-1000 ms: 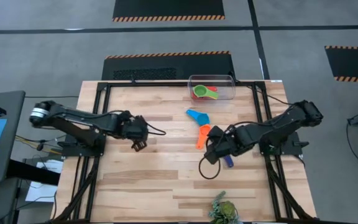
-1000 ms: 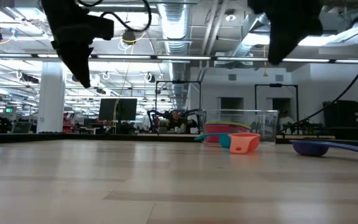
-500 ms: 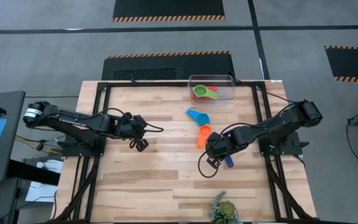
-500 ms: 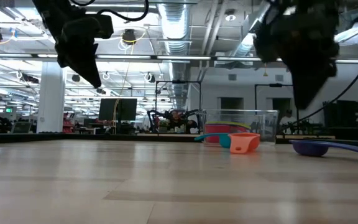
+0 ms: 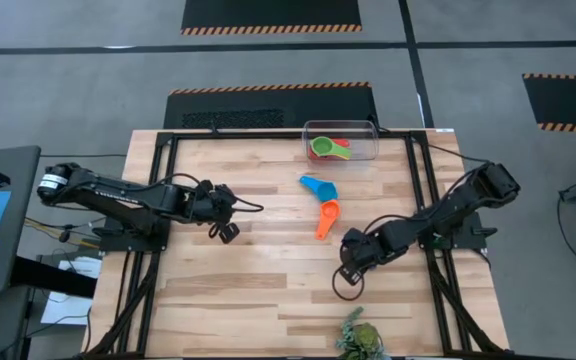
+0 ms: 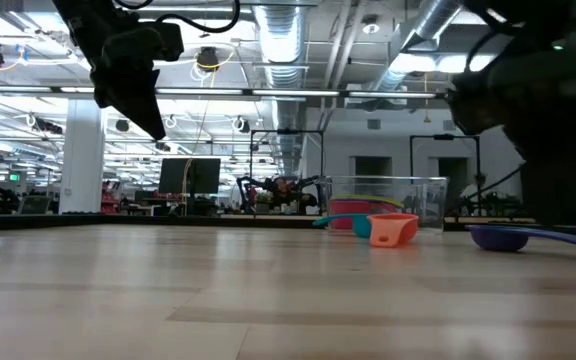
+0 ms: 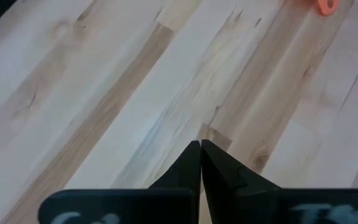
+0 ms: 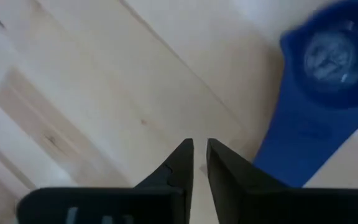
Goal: Nest measuring cups in basket
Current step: Adjust the colored measuring cups to the top center of the table
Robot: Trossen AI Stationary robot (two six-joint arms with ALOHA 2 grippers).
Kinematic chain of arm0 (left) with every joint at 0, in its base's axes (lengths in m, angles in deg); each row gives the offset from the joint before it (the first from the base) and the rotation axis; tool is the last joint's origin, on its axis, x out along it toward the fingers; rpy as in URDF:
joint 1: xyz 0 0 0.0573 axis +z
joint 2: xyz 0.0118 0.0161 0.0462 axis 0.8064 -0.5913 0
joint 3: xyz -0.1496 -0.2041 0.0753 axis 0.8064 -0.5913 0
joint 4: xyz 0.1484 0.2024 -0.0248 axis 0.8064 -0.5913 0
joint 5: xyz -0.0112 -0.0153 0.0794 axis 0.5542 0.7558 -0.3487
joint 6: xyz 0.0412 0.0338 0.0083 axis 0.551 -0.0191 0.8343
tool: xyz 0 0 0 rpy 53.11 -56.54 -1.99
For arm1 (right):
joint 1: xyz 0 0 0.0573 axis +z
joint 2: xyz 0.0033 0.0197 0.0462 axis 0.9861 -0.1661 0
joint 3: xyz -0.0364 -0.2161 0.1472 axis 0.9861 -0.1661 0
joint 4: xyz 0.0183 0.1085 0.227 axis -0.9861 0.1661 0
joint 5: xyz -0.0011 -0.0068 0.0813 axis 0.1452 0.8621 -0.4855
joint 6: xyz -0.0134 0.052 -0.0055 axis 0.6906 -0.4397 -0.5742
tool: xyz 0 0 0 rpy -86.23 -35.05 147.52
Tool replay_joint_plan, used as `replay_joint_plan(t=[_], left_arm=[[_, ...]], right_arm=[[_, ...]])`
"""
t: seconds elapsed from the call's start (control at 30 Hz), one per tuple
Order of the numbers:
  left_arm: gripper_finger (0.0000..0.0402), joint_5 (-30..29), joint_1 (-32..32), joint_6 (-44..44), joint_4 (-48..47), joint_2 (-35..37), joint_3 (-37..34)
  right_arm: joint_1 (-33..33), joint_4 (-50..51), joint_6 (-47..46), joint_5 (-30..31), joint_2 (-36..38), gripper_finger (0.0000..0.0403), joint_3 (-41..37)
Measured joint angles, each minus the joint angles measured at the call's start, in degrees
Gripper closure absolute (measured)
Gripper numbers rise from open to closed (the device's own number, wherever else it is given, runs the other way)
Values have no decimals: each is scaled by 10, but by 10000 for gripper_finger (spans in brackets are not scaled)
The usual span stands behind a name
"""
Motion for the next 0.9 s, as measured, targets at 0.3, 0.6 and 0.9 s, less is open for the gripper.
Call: replay_joint_plan(t=[0.3, 0.6, 0.9], left_arm=[[401, -16, 0, 0, 3, 0, 0], [401, -17, 0, 0, 5, 0, 0], [401, -17, 0, 0, 5, 0, 0]], right_arm=[[23, -37, -23, -3, 0, 377, -36], [-2, 51, -16, 48, 0, 384, -44], [-115, 37, 81, 89, 0, 397, -44]])
